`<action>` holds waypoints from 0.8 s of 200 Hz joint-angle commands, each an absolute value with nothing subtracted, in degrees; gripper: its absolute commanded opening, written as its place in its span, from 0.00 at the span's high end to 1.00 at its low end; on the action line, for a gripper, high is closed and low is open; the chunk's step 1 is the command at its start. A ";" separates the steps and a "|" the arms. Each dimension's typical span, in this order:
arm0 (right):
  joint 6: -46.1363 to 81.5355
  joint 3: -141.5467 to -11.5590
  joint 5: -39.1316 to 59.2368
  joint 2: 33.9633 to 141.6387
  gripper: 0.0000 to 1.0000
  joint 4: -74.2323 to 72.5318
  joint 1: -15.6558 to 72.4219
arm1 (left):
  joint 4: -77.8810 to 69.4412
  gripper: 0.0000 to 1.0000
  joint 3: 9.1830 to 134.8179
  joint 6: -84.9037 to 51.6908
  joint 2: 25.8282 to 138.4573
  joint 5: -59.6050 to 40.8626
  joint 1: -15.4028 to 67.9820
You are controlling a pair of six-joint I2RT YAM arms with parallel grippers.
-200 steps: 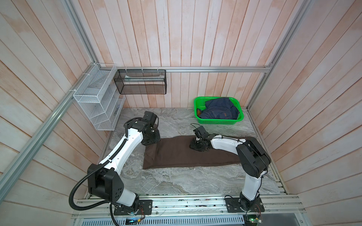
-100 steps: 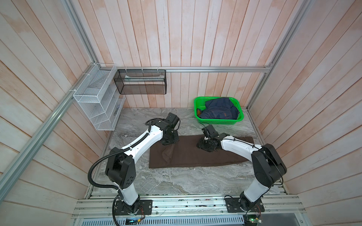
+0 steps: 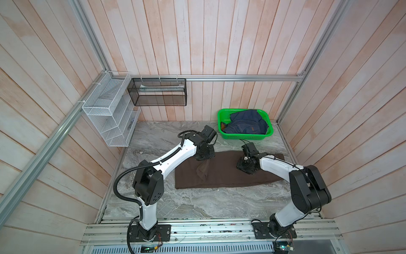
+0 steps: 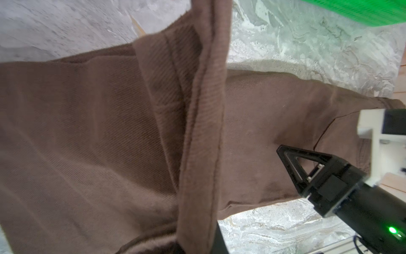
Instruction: Fold and stack the trousers
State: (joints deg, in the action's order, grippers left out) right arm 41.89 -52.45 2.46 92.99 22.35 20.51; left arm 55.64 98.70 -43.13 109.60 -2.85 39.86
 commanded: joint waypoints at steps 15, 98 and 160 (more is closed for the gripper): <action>40.87 -52.53 2.57 92.68 0.54 23.03 20.38 | 53.03 1.00 100.06 -44.45 114.29 -5.17 40.43; 40.95 -52.36 2.52 92.62 0.54 22.85 20.27 | 52.46 1.00 105.34 -45.17 120.26 -8.44 44.36; 40.78 -53.05 2.29 90.97 0.53 23.81 20.30 | 51.06 0.70 106.89 -46.10 122.95 -9.46 44.03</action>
